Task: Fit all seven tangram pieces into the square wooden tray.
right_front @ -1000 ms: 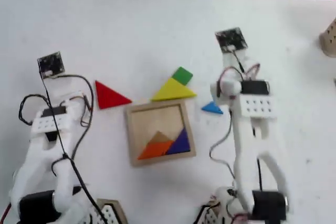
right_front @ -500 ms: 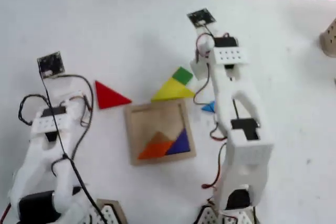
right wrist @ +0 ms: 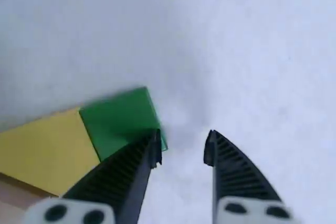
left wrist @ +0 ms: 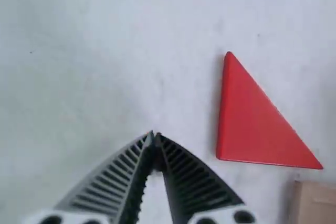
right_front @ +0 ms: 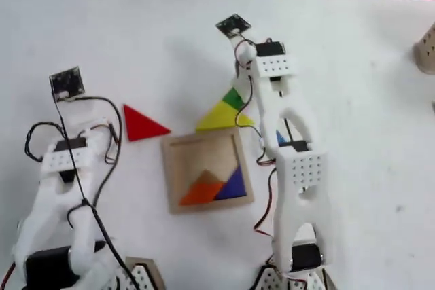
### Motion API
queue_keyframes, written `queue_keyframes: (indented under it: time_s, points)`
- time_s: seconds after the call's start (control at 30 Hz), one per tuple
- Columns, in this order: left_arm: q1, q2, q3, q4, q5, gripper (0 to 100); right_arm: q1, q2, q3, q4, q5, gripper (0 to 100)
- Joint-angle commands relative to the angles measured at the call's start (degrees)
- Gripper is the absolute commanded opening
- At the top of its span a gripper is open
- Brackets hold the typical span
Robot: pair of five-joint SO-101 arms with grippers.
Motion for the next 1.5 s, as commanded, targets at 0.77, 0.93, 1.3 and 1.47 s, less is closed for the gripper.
queue_keyframes:
  time_s: [0.77, 0.93, 1.3, 1.47]
  points:
    - [0.7, -0.4, -0.2, -0.3, -4.2, 2, 2.7, -2.9, -9.8, 14.0, -3.0, 13.9]
    - [0.7, -0.4, -0.2, -0.3, -4.2, 2, -2.0, -5.1, -13.5, 14.0, -9.1, 14.0]
    - [0.7, -0.4, -0.2, -0.3, -4.2, 2, -5.6, 6.6, -15.7, 10.8, -6.4, 13.9]
    - [0.7, -0.4, -0.2, -0.3, -4.2, 2, -2.1, 9.5, -20.1, 14.4, -6.3, 13.9]
